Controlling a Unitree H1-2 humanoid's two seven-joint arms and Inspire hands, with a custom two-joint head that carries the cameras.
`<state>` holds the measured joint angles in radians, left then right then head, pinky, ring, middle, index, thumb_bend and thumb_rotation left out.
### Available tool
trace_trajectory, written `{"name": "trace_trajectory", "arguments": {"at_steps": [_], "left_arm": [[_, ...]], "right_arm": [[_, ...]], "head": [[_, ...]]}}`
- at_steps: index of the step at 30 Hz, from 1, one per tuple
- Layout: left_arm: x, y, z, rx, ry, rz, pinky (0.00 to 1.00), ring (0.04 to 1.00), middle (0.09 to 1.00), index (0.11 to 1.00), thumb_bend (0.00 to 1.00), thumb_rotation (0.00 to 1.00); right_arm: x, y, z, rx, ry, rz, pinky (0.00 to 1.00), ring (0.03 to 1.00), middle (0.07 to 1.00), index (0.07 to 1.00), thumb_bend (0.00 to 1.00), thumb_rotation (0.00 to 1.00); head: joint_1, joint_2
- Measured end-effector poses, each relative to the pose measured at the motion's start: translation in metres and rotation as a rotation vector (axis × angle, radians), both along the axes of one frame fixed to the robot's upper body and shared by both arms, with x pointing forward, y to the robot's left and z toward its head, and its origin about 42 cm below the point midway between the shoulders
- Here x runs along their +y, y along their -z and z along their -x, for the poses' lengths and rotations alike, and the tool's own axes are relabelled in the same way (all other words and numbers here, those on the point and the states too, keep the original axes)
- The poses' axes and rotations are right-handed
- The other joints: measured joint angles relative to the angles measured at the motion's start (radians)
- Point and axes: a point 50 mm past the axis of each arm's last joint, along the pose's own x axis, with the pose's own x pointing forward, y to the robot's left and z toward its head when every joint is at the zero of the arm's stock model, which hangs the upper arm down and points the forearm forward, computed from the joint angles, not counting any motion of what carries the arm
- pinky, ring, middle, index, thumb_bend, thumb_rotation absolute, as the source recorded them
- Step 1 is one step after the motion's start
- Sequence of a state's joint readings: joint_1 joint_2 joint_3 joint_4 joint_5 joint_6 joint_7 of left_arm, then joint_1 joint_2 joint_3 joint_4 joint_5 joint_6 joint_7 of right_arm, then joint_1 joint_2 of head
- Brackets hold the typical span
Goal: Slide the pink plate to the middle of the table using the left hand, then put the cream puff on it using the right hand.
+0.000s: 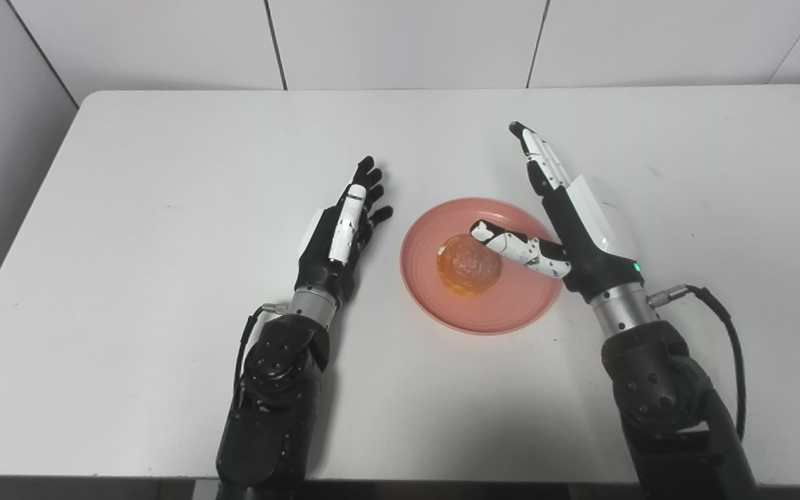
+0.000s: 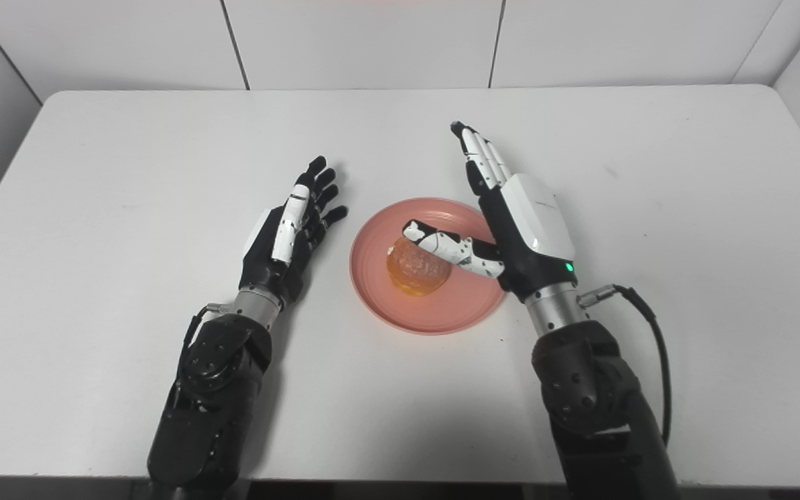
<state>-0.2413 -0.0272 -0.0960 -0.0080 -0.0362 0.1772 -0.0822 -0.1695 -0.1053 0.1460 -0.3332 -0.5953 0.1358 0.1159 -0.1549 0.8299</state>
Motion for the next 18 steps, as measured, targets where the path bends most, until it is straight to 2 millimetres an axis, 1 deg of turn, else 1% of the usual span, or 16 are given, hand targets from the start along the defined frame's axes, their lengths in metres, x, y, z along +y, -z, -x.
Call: {"name": "trace_trajectory", "arguments": {"at_steps": [2,7,9,10,12,15,17,18], "left_arm": [[0.008,-0.003,0.006,-0.027,-0.013,-0.032,1.00,1.000,1.000,1.000,0.48,1.00],[0.029,0.001,0.022,-0.050,-0.040,-0.086,1.00,1.000,1.000,1.000,0.51,1.00],[0.035,0.007,0.032,-0.064,-0.056,-0.115,1.00,1.000,1.000,1.000,0.50,1.00],[0.037,0.009,0.037,-0.083,-0.069,-0.132,1.00,1.000,1.000,1.000,0.48,1.00],[0.040,0.016,0.049,-0.122,-0.094,-0.154,1.00,1.000,1.000,1.000,0.46,1.00],[0.044,0.027,0.065,-0.141,-0.116,-0.173,1.00,1.000,1.000,0.995,0.42,1.00],[0.045,0.029,0.069,-0.152,-0.119,-0.176,0.99,0.998,0.995,0.986,0.41,1.00],[0.045,0.029,0.070,-0.157,-0.121,-0.179,0.99,0.996,0.993,0.982,0.41,1.00]], "right_arm": [[-0.006,0.007,0.005,0.014,0.037,-0.046,0.97,1.000,1.000,1.000,0.64,1.00],[-0.017,0.028,0.021,0.036,0.119,-0.145,1.00,1.000,1.000,1.000,0.62,1.00],[-0.017,0.038,0.025,0.042,0.130,-0.207,1.00,1.000,1.000,1.000,0.53,1.00],[-0.018,0.044,0.026,0.050,0.133,-0.238,1.00,1.000,1.000,1.000,0.51,1.00],[-0.017,0.053,0.028,0.065,0.134,-0.303,1.00,1.000,1.000,1.000,0.48,1.00],[-0.015,0.061,0.028,0.079,0.118,-0.346,1.00,1.000,1.000,1.000,0.41,1.00],[-0.015,0.063,0.028,0.085,0.117,-0.362,1.00,1.000,1.000,1.000,0.39,1.00],[-0.015,0.063,0.027,0.087,0.115,-0.367,1.00,1.000,1.000,1.000,0.39,1.00]], "head": [[0.005,0.000],[0.002,-0.002],[0.000,-0.002],[0.002,-0.002],[0.002,-0.002],[0.006,-0.002],[0.006,-0.002],[-0.014,-0.002]]}}
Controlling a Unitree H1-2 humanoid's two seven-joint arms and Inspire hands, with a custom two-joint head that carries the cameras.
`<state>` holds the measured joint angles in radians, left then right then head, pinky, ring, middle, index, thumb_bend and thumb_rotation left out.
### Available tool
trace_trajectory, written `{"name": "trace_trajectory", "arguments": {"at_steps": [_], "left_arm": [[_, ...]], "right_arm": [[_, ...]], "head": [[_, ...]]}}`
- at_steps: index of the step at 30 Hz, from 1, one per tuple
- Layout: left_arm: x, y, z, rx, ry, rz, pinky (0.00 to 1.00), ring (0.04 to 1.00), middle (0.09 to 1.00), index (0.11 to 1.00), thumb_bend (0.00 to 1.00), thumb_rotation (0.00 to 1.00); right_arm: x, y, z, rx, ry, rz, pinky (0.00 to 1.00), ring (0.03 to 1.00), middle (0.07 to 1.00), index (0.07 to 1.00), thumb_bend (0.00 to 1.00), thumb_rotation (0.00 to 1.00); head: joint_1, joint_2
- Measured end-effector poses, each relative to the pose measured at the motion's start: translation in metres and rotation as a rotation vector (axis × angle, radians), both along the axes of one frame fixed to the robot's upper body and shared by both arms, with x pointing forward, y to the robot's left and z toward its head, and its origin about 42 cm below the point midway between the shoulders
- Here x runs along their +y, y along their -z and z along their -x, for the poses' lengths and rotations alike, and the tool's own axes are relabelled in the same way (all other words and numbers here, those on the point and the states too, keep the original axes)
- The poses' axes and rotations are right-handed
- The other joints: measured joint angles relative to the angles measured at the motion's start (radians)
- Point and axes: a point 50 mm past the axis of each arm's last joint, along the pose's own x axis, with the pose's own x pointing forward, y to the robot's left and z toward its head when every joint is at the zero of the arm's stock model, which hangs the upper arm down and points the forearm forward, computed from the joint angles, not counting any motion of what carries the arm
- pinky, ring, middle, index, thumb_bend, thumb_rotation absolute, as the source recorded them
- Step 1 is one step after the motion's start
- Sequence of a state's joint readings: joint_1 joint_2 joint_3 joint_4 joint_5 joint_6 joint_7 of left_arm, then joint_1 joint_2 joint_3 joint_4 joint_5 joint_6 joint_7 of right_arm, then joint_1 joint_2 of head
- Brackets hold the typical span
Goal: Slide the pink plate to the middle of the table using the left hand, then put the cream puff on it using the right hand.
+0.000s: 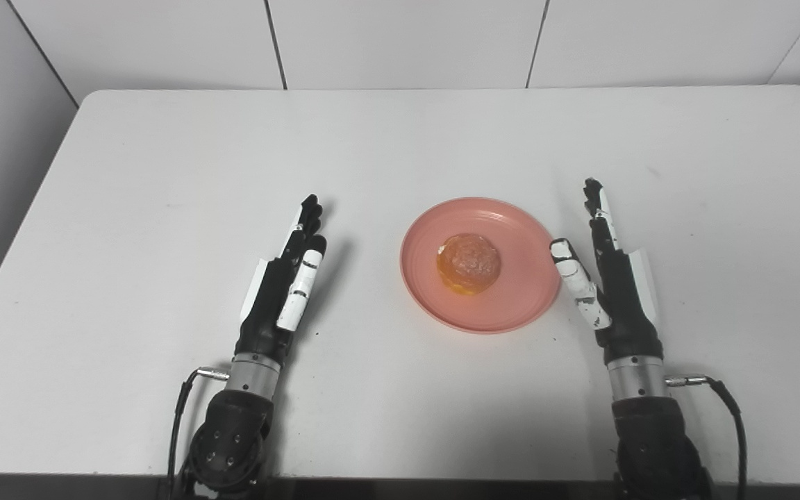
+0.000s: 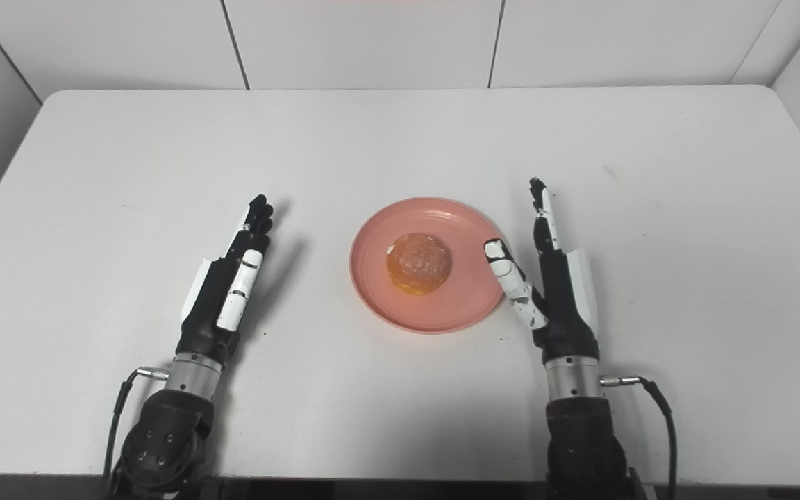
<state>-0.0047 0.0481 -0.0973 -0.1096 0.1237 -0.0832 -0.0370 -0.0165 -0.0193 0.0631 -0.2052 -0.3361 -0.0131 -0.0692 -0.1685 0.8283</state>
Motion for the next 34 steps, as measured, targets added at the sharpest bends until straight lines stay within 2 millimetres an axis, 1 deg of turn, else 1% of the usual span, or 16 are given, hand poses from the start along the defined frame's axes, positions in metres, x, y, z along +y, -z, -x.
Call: {"name": "trace_trajectory", "arguments": {"at_steps": [2,6,7,9,11,13,14,15,17,19,21,28,31,34], "left_arm": [[0.001,0.000,0.001,-0.009,-0.004,-0.011,0.99,0.992,0.988,0.973,0.43,1.00],[0.001,0.001,0.001,-0.024,-0.006,-0.014,0.98,0.984,0.976,0.961,0.42,1.00],[0.001,0.001,0.001,-0.032,-0.004,-0.011,0.98,0.987,0.981,0.966,0.42,1.00],[0.000,0.002,0.001,-0.039,0.007,-0.006,0.97,0.988,0.983,0.965,0.43,1.00],[-0.001,0.003,0.002,-0.036,0.018,-0.010,0.96,0.981,0.980,0.961,0.45,1.00],[-0.001,0.003,0.002,-0.036,0.025,-0.015,0.96,0.980,0.979,0.960,0.45,1.00],[-0.001,0.003,0.002,-0.038,0.027,-0.016,0.95,0.970,0.968,0.952,0.45,1.00],[-0.002,0.003,0.002,-0.039,0.027,-0.016,0.95,0.967,0.965,0.949,0.45,1.00],[-0.002,0.004,0.002,-0.041,0.028,-0.018,0.94,0.960,0.959,0.945,0.44,1.00],[-0.002,0.004,0.002,-0.040,0.028,-0.017,0.93,0.958,0.958,0.945,0.44,1.00],[-0.001,0.005,0.002,-0.041,0.028,-0.018,0.93,0.958,0.958,0.943,0.44,1.00],[-0.001,0.005,0.001,-0.050,0.032,-0.013,0.94,0.959,0.958,0.940,0.44,1.00],[-0.001,0.005,0.001,-0.051,0.035,-0.011,0.94,0.958,0.958,0.940,0.43,1.00],[-0.001,0.005,0.001,-0.051,0.036,-0.006,0.94,0.958,0.958,0.940,0.43,1.00]], "right_arm": [[0.000,0.004,-0.002,0.013,0.000,-0.006,1.00,1.000,1.000,1.000,0.39,1.00],[-0.005,0.016,-0.004,0.053,0.021,-0.002,0.98,1.000,1.000,1.000,0.37,1.00],[-0.006,0.016,-0.004,0.056,0.022,-0.001,0.97,1.000,1.000,1.000,0.33,1.00],[-0.008,0.016,-0.004,0.056,0.024,0.001,0.98,1.000,1.000,1.000,0.30,1.00],[-0.010,0.017,-0.005,0.059,0.027,0.002,0.98,1.000,1.000,0.998,0.24,1.00],[-0.010,0.018,-0.006,0.065,0.029,0.003,0.98,1.000,1.000,0.997,0.22,1.00],[-0.010,0.018,-0.006,0.067,0.029,0.004,0.93,0.999,1.000,0.999,0.24,1.00],[-0.010,0.019,-0.006,0.070,0.029,0.006,0.92,0.999,1.000,1.000,0.24,1.00],[-0.010,0.019,-0.006,0.077,0.031,0.019,0.92,0.995,1.000,1.000,0.29,1.00],[-0.009,0.019,-0.007,0.086,0.036,0.036,0.95,0.998,1.000,1.000,0.29,1.00],[-0.009,0.019,-0.007,0.086,0.038,0.051,0.98,1.000,1.000,1.000,0.29,1.00],[-0.009,0.017,-0.009,0.090,0.044,0.059,0.99,1.000,1.000,1.000,0.30,1.00],[-0.009,0.018,-0.009,0.100,0.049,0.067,0.99,1.000,1.000,1.000,0.26,1.00],[-0.009,0.018,-0.009,0.112,0.056,0.074,0.98,1.000,1.000,1.000,0.25,1.00]], "head": [[-0.012,-0.003],[-0.012,-0.008],[-0.016,-0.009],[-0.016,-0.009],[-0.016,-0.009],[-0.014,-0.011],[-0.014,-0.012],[-0.014,-0.012],[-0.014,-0.014],[-0.014,-0.014],[-0.020,-0.018],[-0.023,-0.021],[-0.019,-0.020],[-0.019,-0.020]]}}
